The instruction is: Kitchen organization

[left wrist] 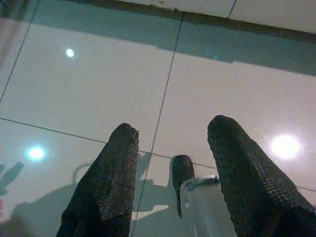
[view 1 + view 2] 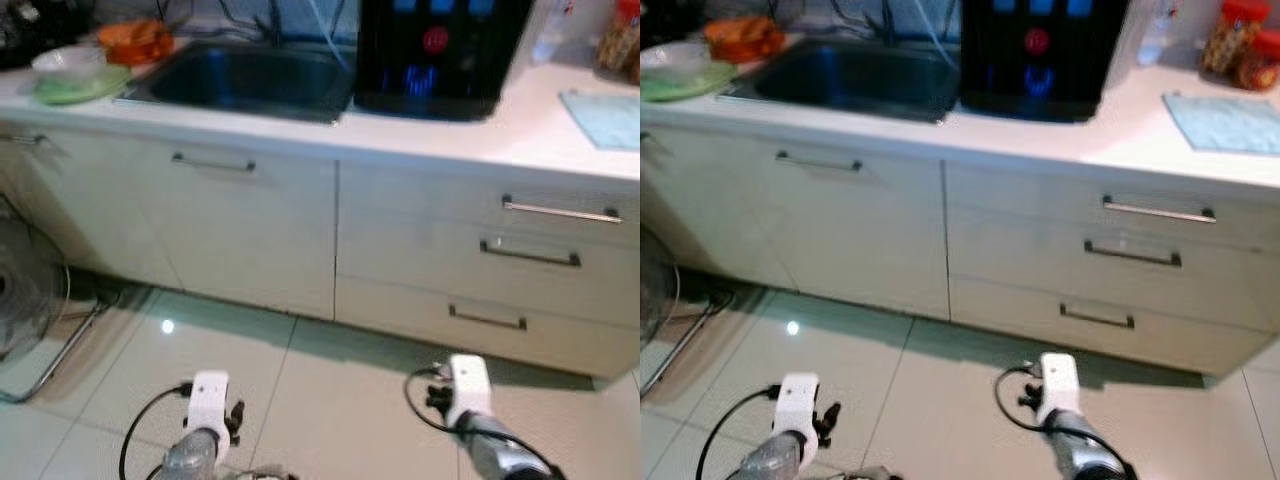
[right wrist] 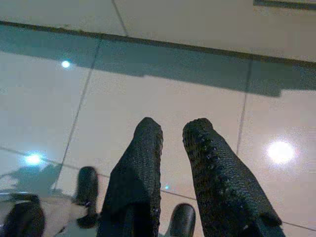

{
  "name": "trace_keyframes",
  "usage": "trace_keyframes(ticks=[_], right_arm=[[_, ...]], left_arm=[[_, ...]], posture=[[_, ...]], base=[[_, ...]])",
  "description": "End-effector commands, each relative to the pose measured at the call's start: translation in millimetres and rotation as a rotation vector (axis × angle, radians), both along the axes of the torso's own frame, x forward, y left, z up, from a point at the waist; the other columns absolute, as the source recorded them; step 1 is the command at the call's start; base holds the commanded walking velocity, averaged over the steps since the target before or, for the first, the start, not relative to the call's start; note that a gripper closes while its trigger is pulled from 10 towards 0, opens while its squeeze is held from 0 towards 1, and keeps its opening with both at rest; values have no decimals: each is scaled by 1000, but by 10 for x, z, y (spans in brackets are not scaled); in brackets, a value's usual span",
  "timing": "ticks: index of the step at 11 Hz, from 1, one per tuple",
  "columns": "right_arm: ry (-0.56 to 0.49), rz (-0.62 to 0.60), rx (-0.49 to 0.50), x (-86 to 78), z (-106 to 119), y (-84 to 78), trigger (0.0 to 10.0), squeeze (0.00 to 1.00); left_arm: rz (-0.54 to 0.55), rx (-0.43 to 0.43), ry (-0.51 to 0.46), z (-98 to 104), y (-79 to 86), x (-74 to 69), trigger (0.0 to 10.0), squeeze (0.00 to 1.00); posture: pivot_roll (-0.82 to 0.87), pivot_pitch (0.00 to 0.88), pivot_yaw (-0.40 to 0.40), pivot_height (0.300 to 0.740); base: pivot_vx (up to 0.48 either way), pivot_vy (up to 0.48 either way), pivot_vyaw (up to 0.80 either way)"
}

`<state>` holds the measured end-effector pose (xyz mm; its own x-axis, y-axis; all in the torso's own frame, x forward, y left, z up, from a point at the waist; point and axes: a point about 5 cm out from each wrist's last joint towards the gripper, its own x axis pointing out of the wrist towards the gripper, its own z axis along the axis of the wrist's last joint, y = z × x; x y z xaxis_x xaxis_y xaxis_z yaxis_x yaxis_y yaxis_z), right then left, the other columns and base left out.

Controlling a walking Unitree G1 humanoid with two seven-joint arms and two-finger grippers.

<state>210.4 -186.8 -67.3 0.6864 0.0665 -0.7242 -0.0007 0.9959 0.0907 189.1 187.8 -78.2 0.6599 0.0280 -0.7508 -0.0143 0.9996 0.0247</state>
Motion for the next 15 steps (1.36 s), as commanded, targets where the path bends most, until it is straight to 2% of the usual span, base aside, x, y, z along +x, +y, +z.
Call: trace_keyframes(ticks=[1, 2, 5, 12, 15], right_arm=[[-3, 2, 20, 18, 1, 73, 10000, 0], [-3, 0, 21, 16, 0, 72, 10000, 0], [-2, -5, 22, 19, 2, 65, 10000, 0], [-24, -24, 34, 56, 25, 76, 10000, 0], [-40, -19, 40, 93, 48, 92, 10000, 0]], left_arm=[[15, 22, 7, 3, 75, -10, 10000, 0], [17, 23, 10, -1, 78, -19, 10000, 0], [27, 25, 14, -4, 94, -27, 10000, 0], [43, 31, 4, 15, 132, -3, 10000, 0], [46, 35, -19, 39, 130, 38, 10000, 0]], posture=[[49, 15, 35, 740], [48, 19, 34, 740], [54, 22, 30, 740], [54, 35, 34, 740], [55, 42, 35, 740]], base=[[0, 480, 0], [0, 480, 0], [0, 480, -700], [0, 480, 0], [0, 115, 0]])
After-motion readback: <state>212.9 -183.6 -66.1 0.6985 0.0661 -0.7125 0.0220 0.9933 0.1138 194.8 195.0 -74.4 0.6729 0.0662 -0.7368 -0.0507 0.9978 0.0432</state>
